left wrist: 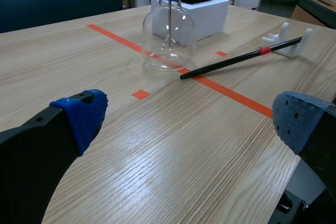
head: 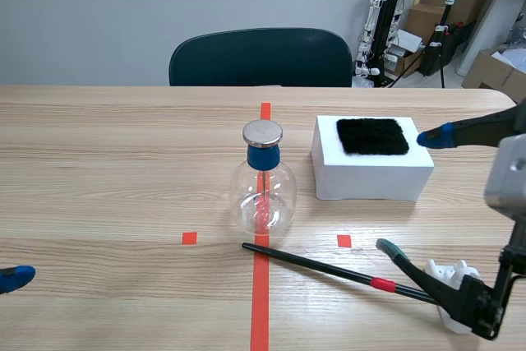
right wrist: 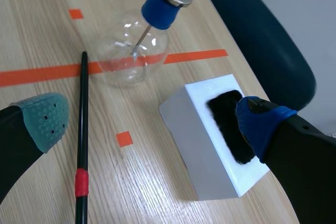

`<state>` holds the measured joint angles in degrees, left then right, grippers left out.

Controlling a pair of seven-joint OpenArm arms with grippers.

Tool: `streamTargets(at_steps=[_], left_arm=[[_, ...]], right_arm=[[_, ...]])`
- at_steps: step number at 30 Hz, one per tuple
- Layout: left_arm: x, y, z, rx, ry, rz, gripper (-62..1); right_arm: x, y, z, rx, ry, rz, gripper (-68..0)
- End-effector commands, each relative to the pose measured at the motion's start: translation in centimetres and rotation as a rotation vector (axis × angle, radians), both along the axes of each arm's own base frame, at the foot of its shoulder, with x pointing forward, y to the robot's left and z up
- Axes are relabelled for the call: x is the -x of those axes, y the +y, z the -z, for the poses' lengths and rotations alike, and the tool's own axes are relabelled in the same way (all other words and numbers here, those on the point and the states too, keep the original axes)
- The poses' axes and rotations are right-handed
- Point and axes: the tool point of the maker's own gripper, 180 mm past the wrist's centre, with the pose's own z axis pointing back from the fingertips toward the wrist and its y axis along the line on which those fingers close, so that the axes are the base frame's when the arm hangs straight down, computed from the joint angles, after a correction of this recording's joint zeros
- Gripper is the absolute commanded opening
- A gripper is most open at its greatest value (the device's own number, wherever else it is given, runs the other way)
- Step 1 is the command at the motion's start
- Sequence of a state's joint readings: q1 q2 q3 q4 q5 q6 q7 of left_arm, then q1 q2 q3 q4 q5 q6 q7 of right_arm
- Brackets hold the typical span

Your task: Do the electroscope experiment. put the rod down on the box

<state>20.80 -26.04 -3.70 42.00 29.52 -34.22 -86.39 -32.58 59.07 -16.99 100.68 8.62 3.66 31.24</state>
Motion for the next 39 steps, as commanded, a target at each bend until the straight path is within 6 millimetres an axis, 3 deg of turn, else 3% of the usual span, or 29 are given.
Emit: streamTargets(at_steps=[1, 6, 11, 39], left_arm=[[-0.2, 0.2, -1.2, 0.031, -0.045, 0.001, 1.4], [-0.2, 0.2, -1.2, 0.031, -0.045, 0.001, 1.4], [-0.2, 0.2, -1.2, 0.031, -0.045, 0.001, 1.4], [-0.2, 0.2, -1.2, 0.031, -0.045, 0.001, 1.4]], right_arm=[[0.0, 0.4, -1.2, -0.085, -0.023, 0.041, 0.4], [0.9, -1.1, -1.9, -0.198, -0.047, 0.177, 0.4], [1.7, -1.5, -1.1, -0.21, -0.014, 0.228, 0.4], [1.8, -1.4, -1.0, -0.214, -0.005, 0.223, 0.4]])
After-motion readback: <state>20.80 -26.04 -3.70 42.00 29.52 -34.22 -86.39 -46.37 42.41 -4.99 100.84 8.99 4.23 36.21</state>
